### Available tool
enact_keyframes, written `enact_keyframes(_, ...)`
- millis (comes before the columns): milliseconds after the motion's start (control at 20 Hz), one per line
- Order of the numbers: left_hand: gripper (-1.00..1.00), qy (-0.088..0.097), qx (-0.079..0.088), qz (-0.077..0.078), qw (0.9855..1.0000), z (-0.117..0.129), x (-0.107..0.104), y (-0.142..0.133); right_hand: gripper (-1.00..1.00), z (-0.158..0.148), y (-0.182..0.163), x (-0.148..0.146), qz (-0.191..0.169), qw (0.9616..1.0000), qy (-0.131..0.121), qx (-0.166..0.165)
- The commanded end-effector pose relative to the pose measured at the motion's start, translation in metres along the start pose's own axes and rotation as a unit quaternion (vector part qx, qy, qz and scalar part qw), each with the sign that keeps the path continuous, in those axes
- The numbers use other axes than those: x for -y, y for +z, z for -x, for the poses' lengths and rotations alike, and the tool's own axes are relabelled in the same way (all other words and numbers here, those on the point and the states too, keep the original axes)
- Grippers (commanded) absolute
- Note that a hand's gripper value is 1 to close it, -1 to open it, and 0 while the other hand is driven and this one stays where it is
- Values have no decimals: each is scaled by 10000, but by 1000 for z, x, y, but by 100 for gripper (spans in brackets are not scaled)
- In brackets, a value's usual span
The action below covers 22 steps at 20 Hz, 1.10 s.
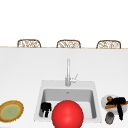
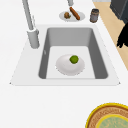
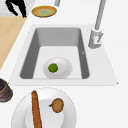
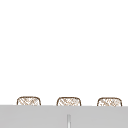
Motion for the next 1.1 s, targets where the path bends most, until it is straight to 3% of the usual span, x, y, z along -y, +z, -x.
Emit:
enact_keyframes(0, 0, 0, 0, 0, 10000, 0, 0, 0, -100, 2, -8, -7, 91, 10000, 26, -3)
enact_keyframes(400, 0, 0, 0, 0, 10000, 0, 0, 0, -100, 7, -34, -29, -15, 10000, -13, 12)
enact_keyframes(1050, 0, 0, 0, 0, 10000, 0, 0, 0, -100, 12, -76, -41, -57, 10000, 79, 7)
